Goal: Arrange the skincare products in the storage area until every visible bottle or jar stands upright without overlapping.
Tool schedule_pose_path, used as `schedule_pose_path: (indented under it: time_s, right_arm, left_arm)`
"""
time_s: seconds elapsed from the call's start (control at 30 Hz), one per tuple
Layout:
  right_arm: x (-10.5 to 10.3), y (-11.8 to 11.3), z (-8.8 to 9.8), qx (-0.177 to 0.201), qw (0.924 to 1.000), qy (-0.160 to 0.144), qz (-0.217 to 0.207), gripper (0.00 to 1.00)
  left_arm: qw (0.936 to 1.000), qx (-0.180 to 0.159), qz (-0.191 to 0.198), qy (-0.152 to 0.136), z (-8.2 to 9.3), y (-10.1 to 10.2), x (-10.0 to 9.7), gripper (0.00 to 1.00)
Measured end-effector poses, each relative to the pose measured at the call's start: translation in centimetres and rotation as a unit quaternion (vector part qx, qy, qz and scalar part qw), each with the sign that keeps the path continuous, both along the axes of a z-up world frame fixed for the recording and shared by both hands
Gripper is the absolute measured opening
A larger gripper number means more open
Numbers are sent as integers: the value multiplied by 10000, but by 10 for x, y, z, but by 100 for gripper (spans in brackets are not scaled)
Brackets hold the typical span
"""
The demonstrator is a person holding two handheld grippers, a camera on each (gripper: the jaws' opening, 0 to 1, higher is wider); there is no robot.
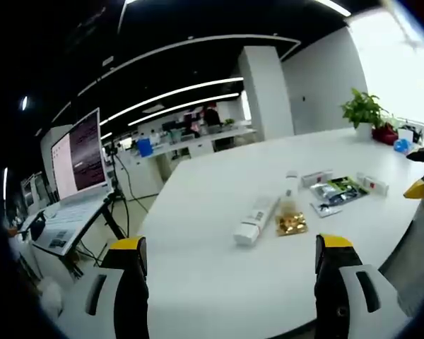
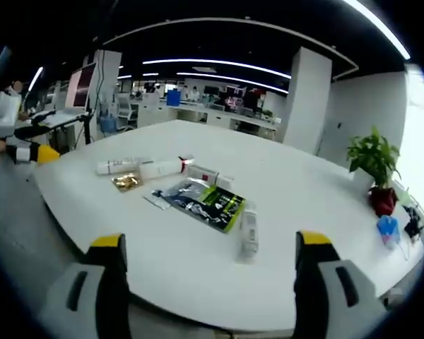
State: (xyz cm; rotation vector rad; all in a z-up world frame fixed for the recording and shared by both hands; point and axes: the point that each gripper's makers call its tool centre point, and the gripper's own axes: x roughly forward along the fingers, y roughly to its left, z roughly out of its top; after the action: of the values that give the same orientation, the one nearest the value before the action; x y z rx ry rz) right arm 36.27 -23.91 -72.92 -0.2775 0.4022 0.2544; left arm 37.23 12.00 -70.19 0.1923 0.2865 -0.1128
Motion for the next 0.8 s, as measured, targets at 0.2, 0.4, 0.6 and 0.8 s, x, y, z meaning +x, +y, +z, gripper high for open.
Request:
schedule_pose_path:
  time_s: [0.2, 0.4, 0.6, 0.8]
  right_arm:
    - [0, 0, -1, -11, 10000, 20, 7, 100]
    - [0, 0, -1, -19, 10000, 29, 15, 100]
    - [-1, 0, -1, -22, 10000, 45, 7, 100]
    - [-1, 0, -1, -30, 10000, 56, 12, 100]
  left_arm:
    - [10000, 3, -7, 34, -2, 0, 0, 97]
    - [10000, 12, 0, 26, -2, 1, 0, 97]
    - [10000, 5, -2, 26, -3, 2, 0, 97]
    - [10000, 13, -2, 30, -3, 2, 1, 97]
